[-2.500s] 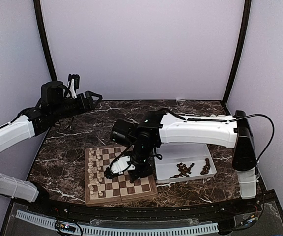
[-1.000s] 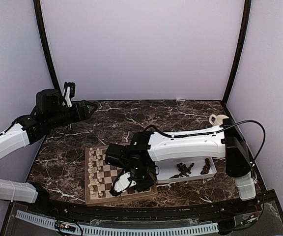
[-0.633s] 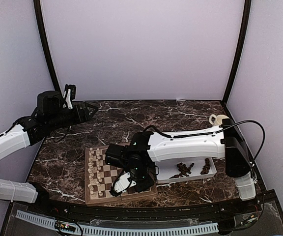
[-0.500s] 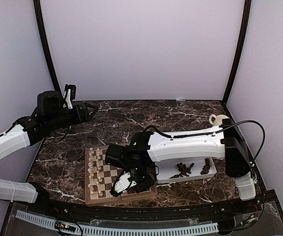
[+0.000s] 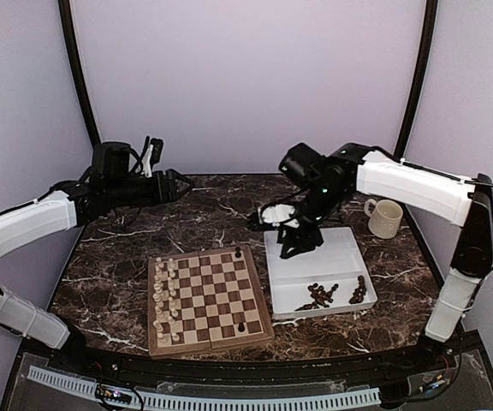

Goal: Set up the chess pieces on the board
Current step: Pick up the bishop from the storage box.

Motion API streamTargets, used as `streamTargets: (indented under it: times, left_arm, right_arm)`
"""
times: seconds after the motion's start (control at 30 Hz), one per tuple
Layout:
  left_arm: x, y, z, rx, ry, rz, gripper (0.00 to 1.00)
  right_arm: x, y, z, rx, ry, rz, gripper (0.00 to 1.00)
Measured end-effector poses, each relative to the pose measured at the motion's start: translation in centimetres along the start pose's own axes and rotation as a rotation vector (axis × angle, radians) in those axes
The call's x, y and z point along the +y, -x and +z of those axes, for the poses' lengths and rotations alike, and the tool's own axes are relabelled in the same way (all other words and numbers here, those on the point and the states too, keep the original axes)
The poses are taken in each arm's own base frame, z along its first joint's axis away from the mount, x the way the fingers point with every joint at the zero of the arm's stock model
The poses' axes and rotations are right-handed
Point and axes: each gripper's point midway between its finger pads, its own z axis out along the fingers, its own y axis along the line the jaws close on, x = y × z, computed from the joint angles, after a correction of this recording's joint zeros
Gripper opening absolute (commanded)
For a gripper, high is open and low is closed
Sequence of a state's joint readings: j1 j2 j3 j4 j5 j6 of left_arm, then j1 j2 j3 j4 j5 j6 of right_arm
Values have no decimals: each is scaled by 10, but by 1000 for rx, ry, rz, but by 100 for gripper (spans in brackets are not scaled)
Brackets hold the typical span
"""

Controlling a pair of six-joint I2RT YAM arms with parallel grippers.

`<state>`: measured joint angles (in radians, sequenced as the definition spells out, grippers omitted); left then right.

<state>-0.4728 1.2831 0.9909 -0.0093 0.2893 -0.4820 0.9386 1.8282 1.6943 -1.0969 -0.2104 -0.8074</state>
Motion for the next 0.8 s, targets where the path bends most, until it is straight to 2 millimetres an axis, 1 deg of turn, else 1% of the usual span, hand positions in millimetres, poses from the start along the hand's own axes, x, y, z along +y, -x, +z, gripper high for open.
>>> streamTargets:
  times: [0.07,0.1,0.13,0.2,0.27,0.3,0.37,0.43,0.53,0.7,0.8]
  left_arm:
    - [-8,-1,12,29,-27,19,69]
    - [-14,-1,18,43,-43,36,69]
    - [-21,-1,24,56,-62,54,69]
    - [-36,-2,34,78,-98,92,69]
    - [-49,-2,42,97,-133,125,69]
    - [-56,-3,46,106,-152,140,68]
    - [-66,-4,53,126,-186,166,68]
    - [-78,-8,62,152,-225,193,68]
    - [-88,-16,73,188,-268,216,67]
    - [-92,-27,87,234,-305,215,66]
    - [-92,-31,89,247,-311,210,66]
  right_arm:
    - [-25,-39,-18,-51,-46,139,38]
    - [-35,-63,-23,-73,-60,217,37]
    - [-40,-81,-24,-81,-68,273,36]
    - [-41,-122,-20,-99,-60,402,33]
    - [-34,-153,-13,-93,-35,483,32]
    - [-29,-163,-10,-88,-23,507,32]
    - [-18,-177,-2,-80,-1,523,32]
    - [-6,-184,5,-67,18,511,33]
    - [8,-191,15,-49,43,482,36]
    - [10,-196,23,-44,31,412,39]
    - [11,-196,25,-42,30,362,41]
